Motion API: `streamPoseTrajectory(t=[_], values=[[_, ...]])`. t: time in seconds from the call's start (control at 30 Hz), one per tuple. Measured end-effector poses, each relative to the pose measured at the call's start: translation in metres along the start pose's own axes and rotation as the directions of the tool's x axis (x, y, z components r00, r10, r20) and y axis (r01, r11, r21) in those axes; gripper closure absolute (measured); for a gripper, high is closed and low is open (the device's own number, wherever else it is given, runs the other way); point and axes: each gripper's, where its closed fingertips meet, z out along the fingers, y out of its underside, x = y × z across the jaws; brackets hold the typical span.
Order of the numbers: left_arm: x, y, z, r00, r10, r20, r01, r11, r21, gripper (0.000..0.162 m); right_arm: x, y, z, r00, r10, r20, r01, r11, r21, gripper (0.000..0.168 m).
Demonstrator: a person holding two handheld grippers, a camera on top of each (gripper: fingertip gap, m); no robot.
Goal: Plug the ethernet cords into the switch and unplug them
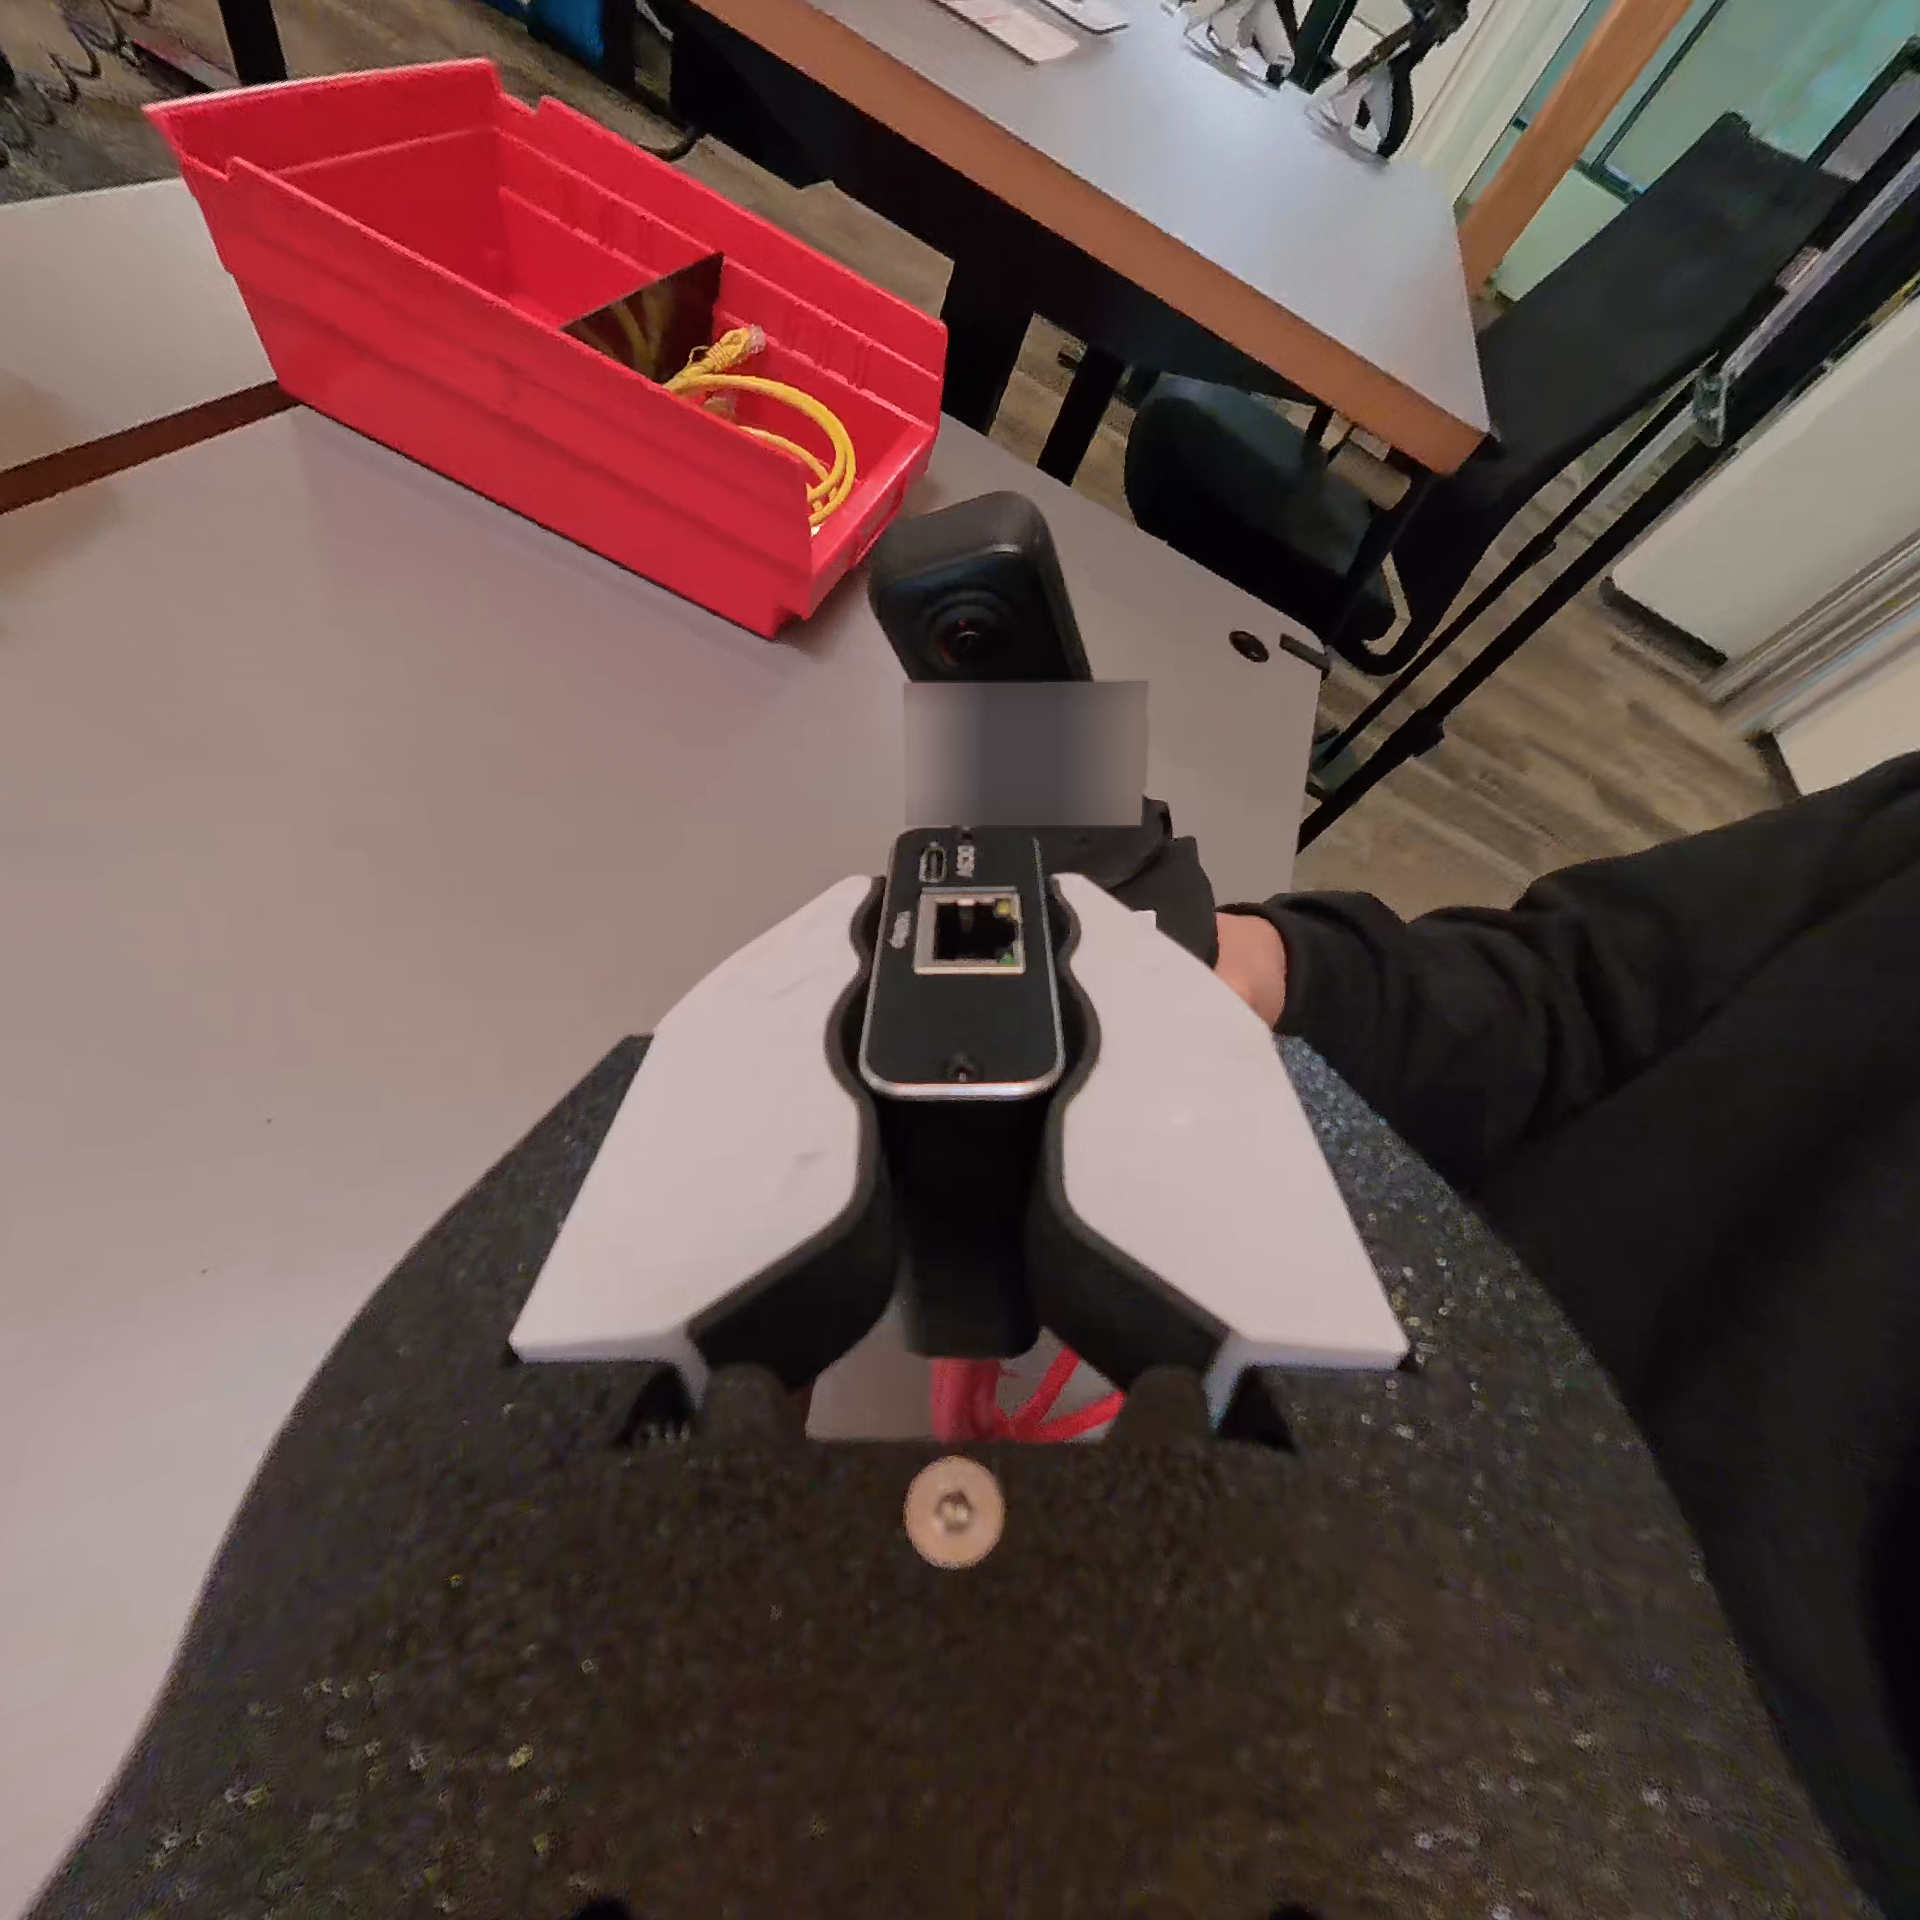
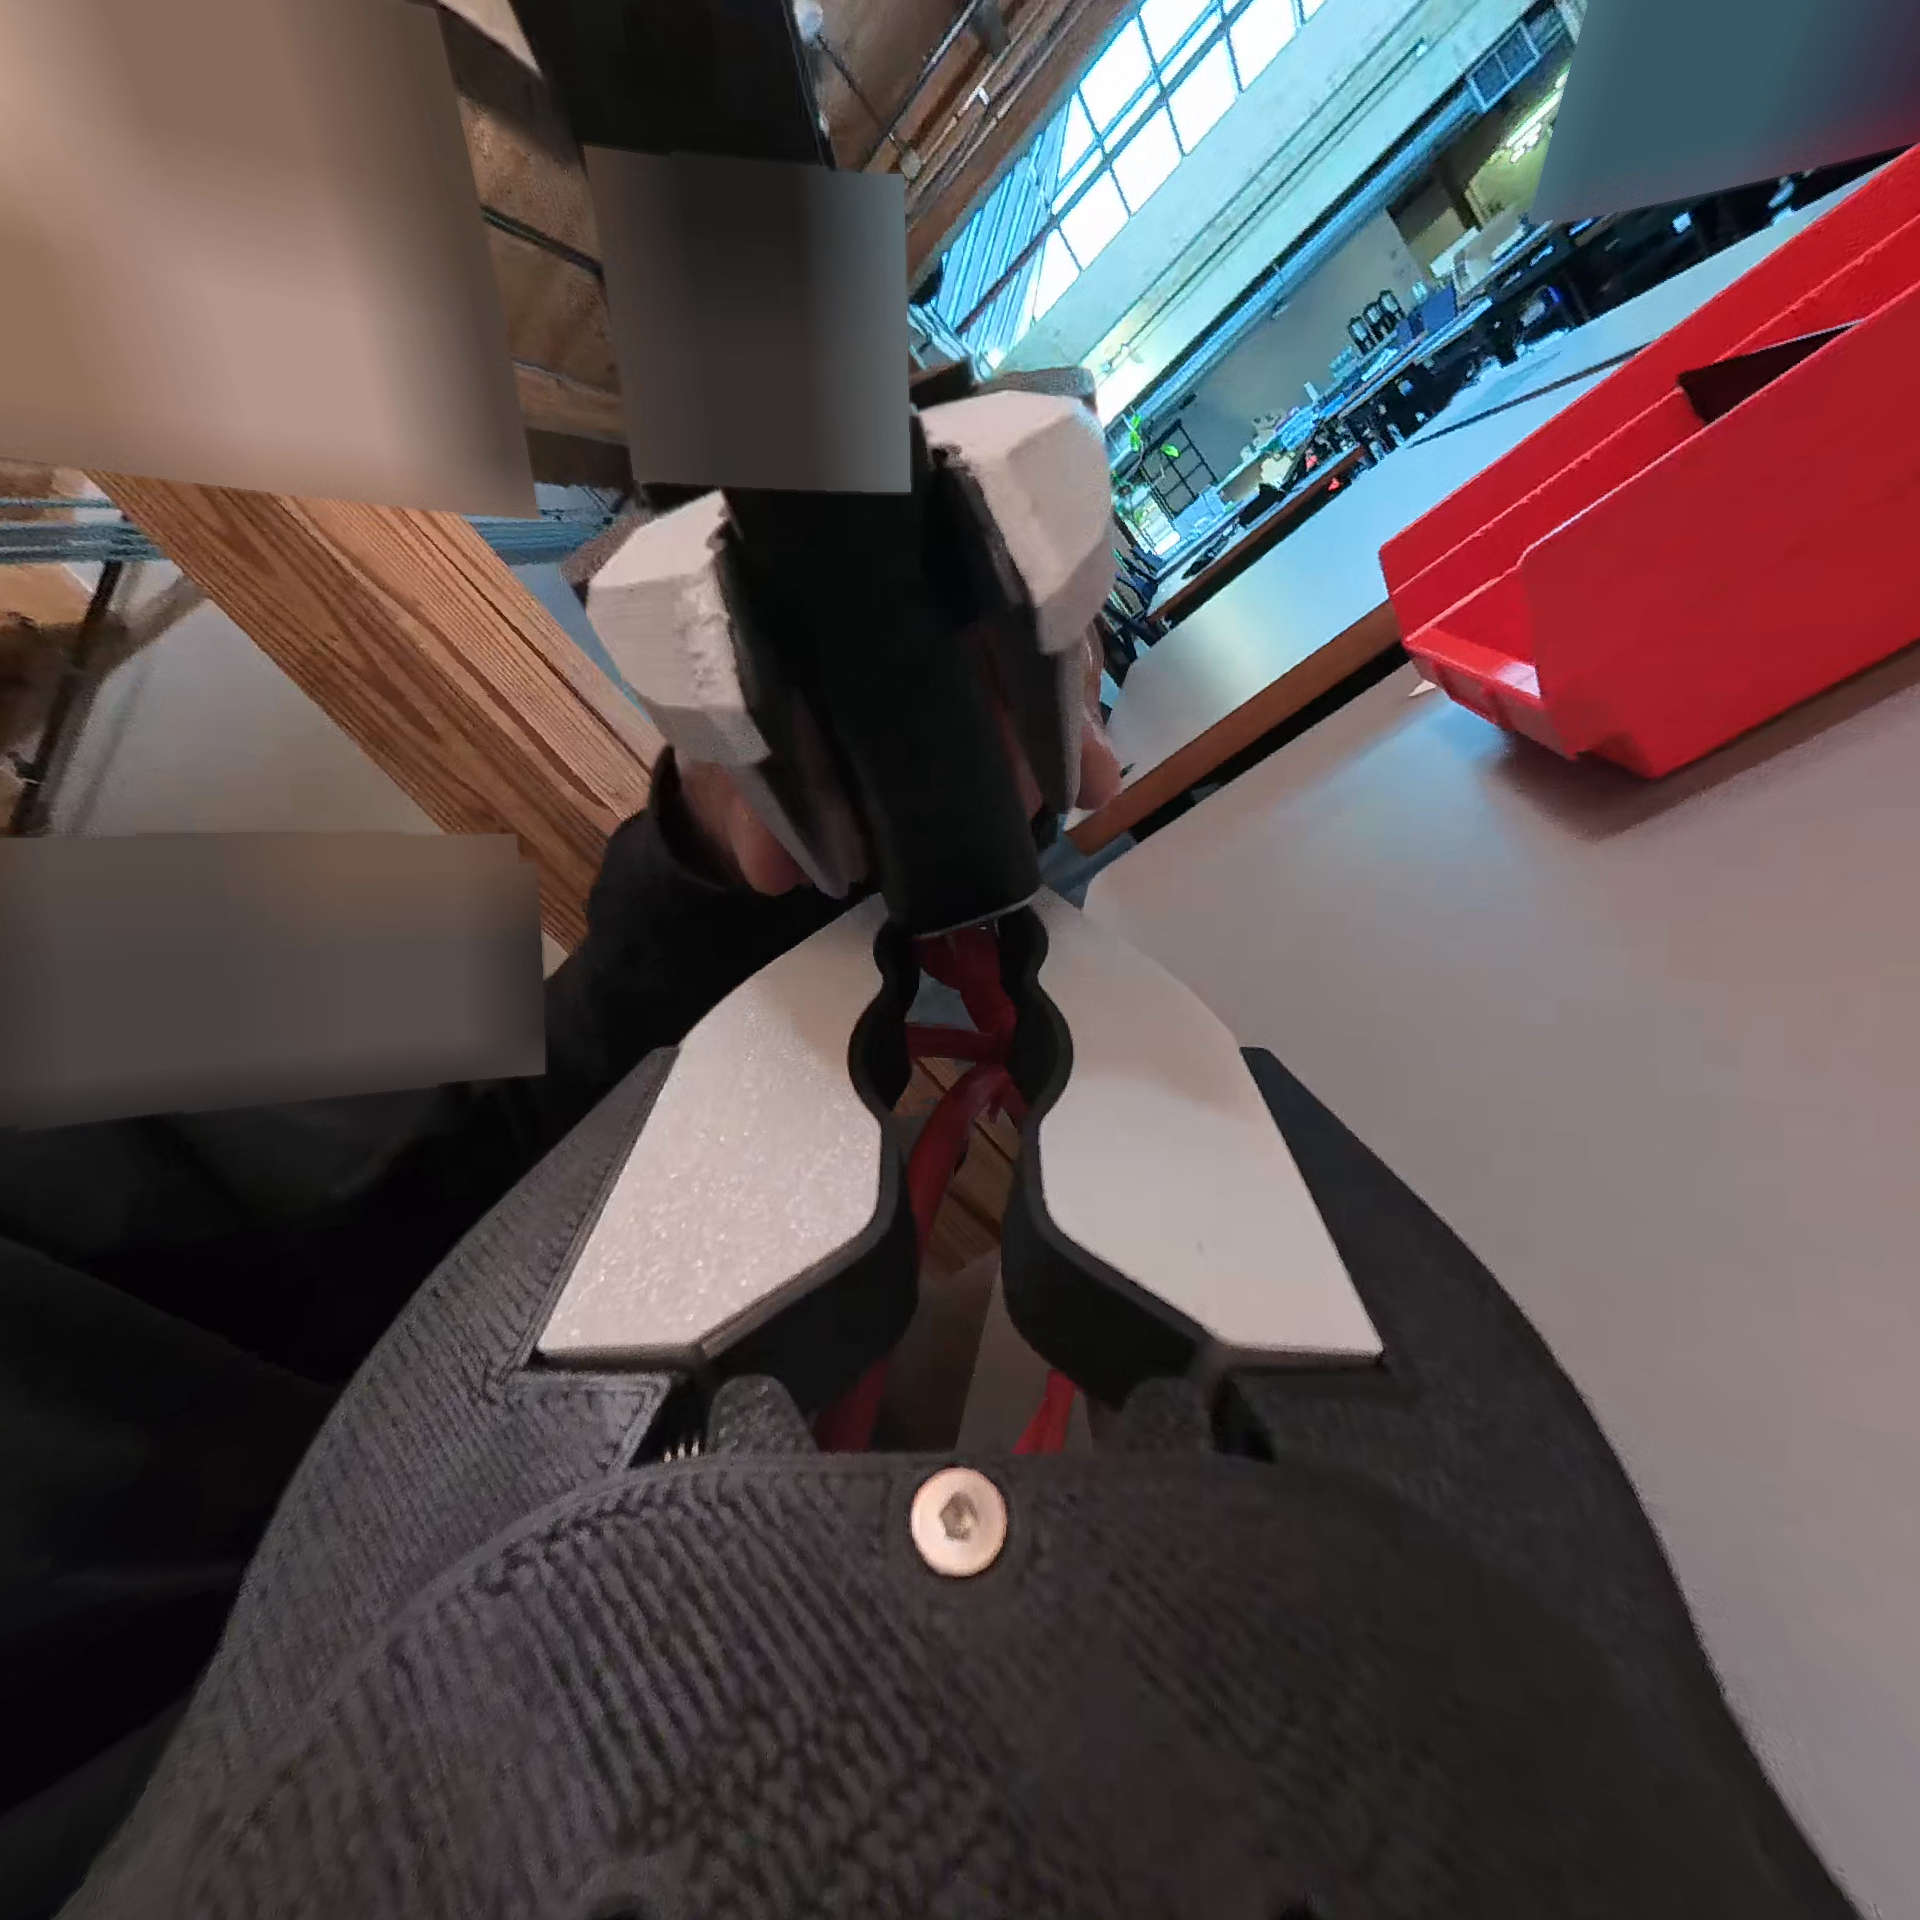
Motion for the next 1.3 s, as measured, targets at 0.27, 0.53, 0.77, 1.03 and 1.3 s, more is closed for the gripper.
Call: streamPoseTrajectory(t=[0.27,0.53,0.77,1.03,1.3], values=[[0.004,0.002,-0.001,0.997,0.076,0.004,-0.076,0.996,-0.037,0.134,-0.001,0.001,0.002,0.998,0.018,0.052,-0.019,0.999,0.026,0.15],[0.001,0.002,-0.001,0.997,-0.071,-0.004,0.071,0.997,0.008,0.134,0.002,0.005,0.002,0.988,-0.143,-0.064,0.138,0.988,-0.07,0.151],[0.007,0.001,-0.001,1.0,-0.018,0.01,0.018,1.0,-0.002,0.135,-0.003,0.005,0.003,0.991,-0.136,-0.006,0.135,0.989,-0.052,0.15],[0.018,-0.011,0.001,1.0,0.03,-0.007,-0.029,0.999,0.017,0.135,-0.013,-0.006,-0.001,0.957,-0.288,-0.023,0.287,0.957,-0.046,0.152],[0.027,-0.021,0.006,0.998,0.047,-0.05,-0.045,0.998,0.04,0.134,-0.023,-0.014,-0.008,0.954,-0.3,0.009,0.3,0.954,-0.024,0.153]])
